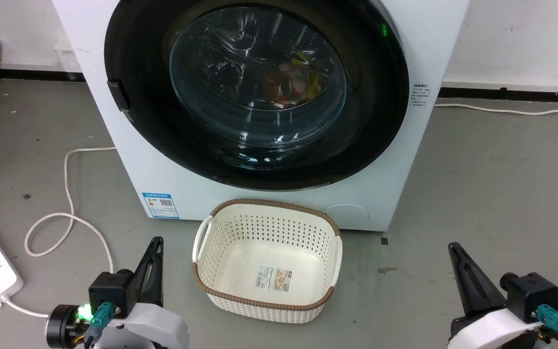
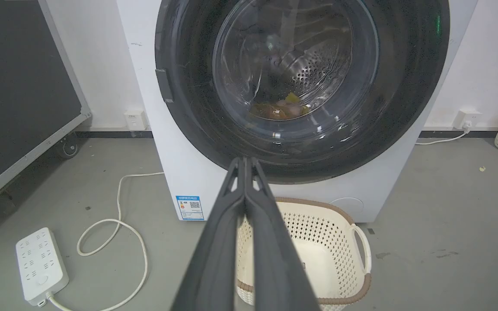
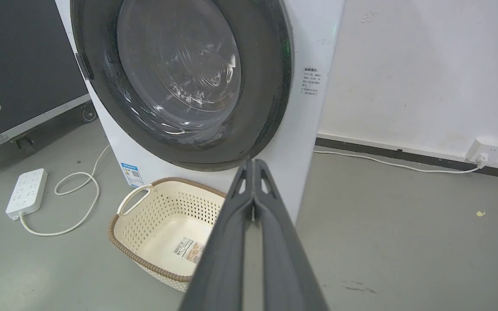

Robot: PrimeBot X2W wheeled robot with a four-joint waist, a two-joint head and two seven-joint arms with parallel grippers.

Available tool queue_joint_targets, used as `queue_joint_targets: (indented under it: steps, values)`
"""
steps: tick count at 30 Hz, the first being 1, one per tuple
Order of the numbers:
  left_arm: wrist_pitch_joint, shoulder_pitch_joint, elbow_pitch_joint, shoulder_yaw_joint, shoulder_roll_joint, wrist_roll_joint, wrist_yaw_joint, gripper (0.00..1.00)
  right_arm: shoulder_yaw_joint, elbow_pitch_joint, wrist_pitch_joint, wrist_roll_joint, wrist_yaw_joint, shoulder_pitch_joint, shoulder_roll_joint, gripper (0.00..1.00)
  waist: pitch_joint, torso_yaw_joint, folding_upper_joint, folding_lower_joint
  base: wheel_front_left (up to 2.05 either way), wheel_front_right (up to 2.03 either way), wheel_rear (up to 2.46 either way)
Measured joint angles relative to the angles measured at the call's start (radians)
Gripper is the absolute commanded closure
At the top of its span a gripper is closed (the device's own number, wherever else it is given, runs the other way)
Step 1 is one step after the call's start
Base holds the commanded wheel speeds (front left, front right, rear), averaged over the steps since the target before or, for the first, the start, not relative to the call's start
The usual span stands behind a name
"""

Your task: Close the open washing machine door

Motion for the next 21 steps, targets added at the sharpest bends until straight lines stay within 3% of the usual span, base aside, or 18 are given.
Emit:
queue_joint_targets:
  steps: [21]
  values:
    - [0.048,0.001,-0.031,0.006,-0.014,0.026,0.024,1.00,0.011,-0.012,0.046,-0.021,0.000,-0.003,0.000,1.00,-0.001,0.005,0.0000,0.0000,0.00,0.00,0.00]
